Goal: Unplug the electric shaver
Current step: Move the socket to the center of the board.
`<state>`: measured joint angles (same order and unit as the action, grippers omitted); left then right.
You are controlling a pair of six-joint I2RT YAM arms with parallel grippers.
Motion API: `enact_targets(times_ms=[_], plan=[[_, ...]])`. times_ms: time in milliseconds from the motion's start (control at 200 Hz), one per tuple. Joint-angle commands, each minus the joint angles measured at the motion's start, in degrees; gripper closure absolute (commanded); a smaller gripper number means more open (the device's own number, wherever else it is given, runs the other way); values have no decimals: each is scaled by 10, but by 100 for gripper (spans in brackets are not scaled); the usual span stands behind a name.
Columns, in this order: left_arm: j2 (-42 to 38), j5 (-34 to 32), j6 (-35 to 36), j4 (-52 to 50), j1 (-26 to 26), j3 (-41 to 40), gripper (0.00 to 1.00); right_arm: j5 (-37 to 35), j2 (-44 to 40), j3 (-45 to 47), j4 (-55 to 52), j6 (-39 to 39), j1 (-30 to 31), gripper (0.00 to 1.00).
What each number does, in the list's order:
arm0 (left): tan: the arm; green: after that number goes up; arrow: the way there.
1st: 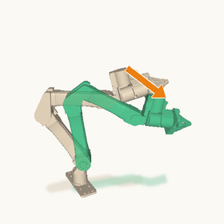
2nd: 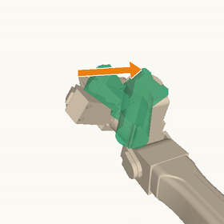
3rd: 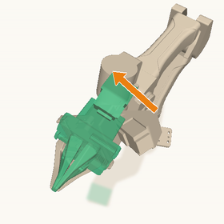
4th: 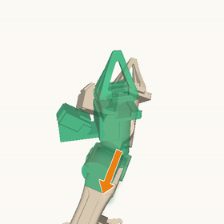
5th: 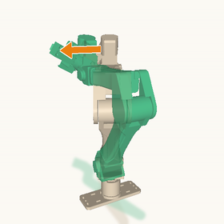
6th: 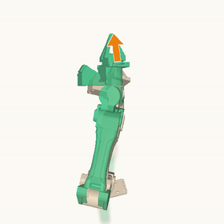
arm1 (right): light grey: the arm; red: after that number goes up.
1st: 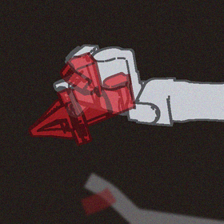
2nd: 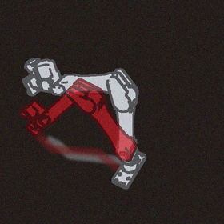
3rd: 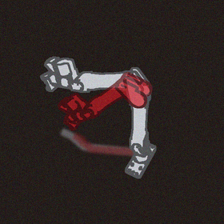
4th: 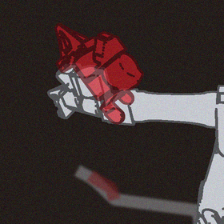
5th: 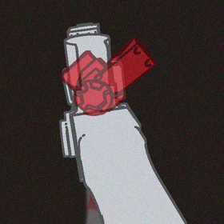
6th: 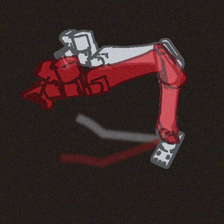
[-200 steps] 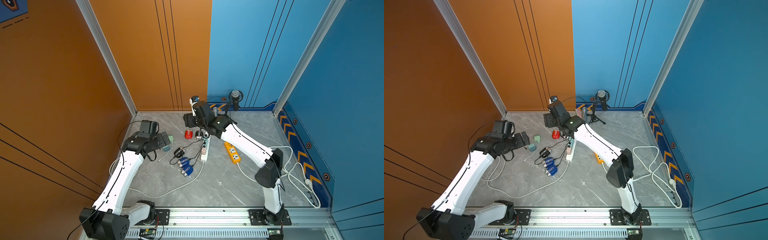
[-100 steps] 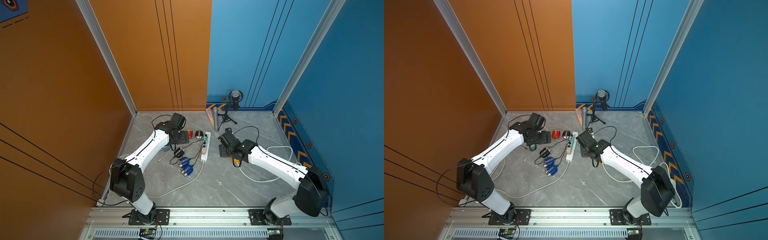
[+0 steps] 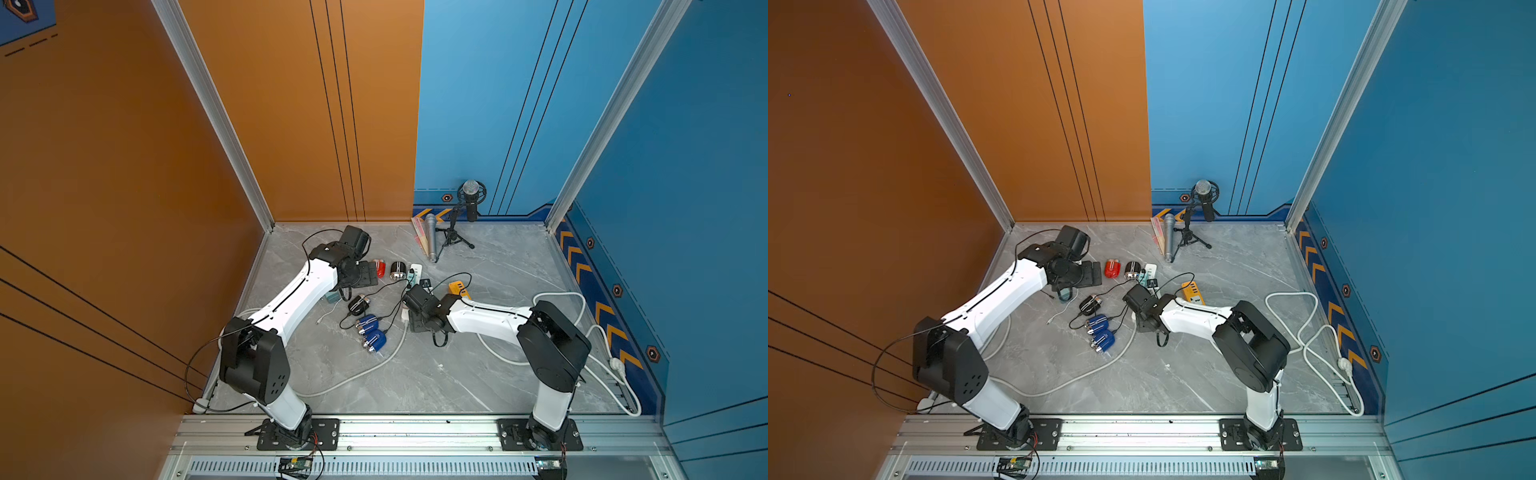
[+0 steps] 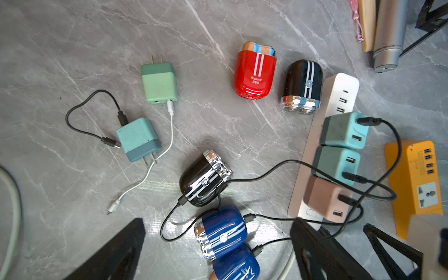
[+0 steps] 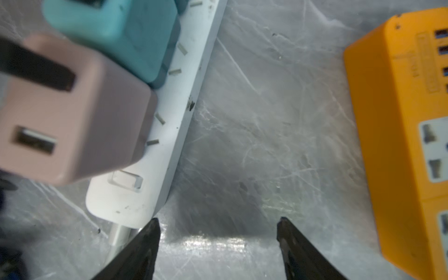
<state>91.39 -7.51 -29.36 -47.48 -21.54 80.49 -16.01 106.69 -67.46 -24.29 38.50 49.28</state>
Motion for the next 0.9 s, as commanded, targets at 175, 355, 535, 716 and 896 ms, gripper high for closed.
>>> enact_targets(times_ms=[175, 355, 535, 716, 896], plan=[[-70, -8, 3, -11, 31, -55, 3, 21, 23, 2, 99, 48, 12, 21], [-87, -11, 2, -10, 39, -68, 3, 5, 9, 26, 132, 61, 22, 21], [-84, -4, 2, -10, 40, -65, 3, -21, 52, -8, 144, 104, 24, 21], [-85, -2, 6, -11, 41, -63, 3, -62, 68, -20, 150, 118, 28, 18], [-84, -1, 5, -11, 42, -63, 3, -114, 83, -31, 109, 138, 26, 19]])
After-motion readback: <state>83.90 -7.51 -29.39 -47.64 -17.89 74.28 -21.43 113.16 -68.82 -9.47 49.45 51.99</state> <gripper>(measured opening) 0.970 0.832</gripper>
